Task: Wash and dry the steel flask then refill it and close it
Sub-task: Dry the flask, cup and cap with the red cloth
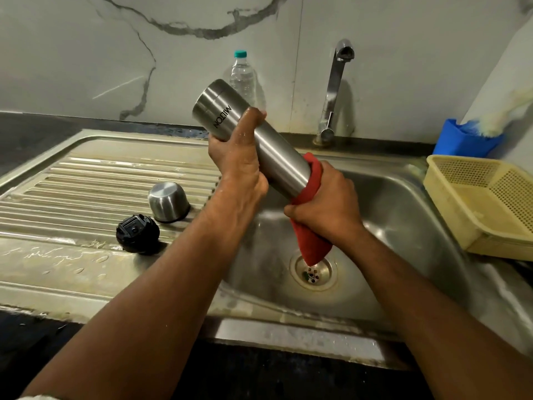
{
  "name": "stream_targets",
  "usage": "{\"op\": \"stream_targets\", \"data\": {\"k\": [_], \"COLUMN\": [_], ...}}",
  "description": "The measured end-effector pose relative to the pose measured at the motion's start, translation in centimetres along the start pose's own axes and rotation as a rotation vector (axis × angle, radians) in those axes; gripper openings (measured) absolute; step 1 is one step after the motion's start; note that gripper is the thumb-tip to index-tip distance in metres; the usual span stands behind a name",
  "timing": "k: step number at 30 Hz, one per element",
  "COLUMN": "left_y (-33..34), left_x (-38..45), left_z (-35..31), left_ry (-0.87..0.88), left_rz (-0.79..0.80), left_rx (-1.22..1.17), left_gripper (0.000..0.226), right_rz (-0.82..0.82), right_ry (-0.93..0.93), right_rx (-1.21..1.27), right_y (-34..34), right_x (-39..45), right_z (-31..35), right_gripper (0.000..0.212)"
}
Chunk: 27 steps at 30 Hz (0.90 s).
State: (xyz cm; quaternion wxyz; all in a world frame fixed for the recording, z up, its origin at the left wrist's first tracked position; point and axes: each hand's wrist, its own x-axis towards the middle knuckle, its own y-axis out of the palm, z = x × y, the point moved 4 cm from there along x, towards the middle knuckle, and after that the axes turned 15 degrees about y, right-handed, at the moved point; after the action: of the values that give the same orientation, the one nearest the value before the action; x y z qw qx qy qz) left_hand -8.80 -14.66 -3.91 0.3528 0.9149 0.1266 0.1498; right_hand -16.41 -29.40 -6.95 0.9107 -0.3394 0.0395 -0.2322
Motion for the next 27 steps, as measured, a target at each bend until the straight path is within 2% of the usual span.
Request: {"op": "stream_targets", "data": {"k": [1, 3, 6, 7, 8, 9, 10, 13, 15, 16, 18, 21, 24, 27], "left_y": [0.1, 0.7, 1.3, 1.4, 1.3, 1.3, 1.3, 0.6, -0.1, -0.3, -0.3, 0.6, 1.5, 1.7], "left_x": [0.2, 0.3, -0.1, -0.1, -0.1, 0.1, 0.3, 0.3, -0.5, -0.7, -0.7, -0.5, -1.2, -1.5], "left_z": [-0.2, -0.6, -1.2, -1.5, -1.7, -1.7, -1.6, -0.7, 0.2, 0.6, 0.7, 0.0, -0.5, -0.5], "left_ry": [0.002, -0.029, -0.125, -0.15, -0.162, -0.161, -0.14, -0.063, -0.085, -0.113, -0.122, -0.037, 0.047, 0.029], "left_rz": [0.094, 0.342, 0.685, 0.737, 0.757, 0.74, 0.676, 0.269, 0.008, -0.068, -0.081, 0.13, 0.371, 0.56], "left_rx": [-0.046, -0.121, -0.31, -0.39, -0.426, -0.407, -0.345, -0.097, 0.005, 0.016, -0.002, -0.02, 0.003, 0.005], "left_gripper": [0.069, 0.074, 0.056, 0.055, 0.054, 0.054, 0.054, 0.073, 0.069, 0.066, 0.06, 0.057, 0.043, 0.064], "right_rz": [0.105, 0.42, 0.927, 1.01, 1.001, 0.917, 0.748, 0.05, -0.242, -0.306, -0.331, -0.246, -0.058, 0.211], "right_ry": [0.021, 0.091, 0.188, 0.184, 0.182, 0.166, 0.142, 0.003, -0.087, -0.131, -0.165, -0.174, -0.164, -0.115], "right_rx": [0.107, 0.396, 0.598, 0.613, 0.613, 0.591, 0.523, 0.011, -0.347, -0.422, -0.423, -0.288, -0.108, 0.145], "right_y": [0.3, 0.9, 1.3, 1.3, 1.3, 1.2, 1.3, 0.0, -1.1, -1.4, -1.4, -0.9, -0.7, -0.4], "right_x": [0.3, 0.1, -1.7, -2.3, -2.4, -2.4, -2.0, -1.3, -1.8, -1.8, -1.8, -1.4, -0.9, -0.2], "right_z": [-0.3, -0.9, -0.9, -0.6, -0.6, -0.3, -0.2, 0.6, 1.5, 1.7, 1.8, 1.5, 0.6, -0.2], "right_gripper": [0.095, 0.082, 0.067, 0.064, 0.062, 0.062, 0.064, 0.086, 0.089, 0.088, 0.087, 0.096, 0.11, 0.111]}}
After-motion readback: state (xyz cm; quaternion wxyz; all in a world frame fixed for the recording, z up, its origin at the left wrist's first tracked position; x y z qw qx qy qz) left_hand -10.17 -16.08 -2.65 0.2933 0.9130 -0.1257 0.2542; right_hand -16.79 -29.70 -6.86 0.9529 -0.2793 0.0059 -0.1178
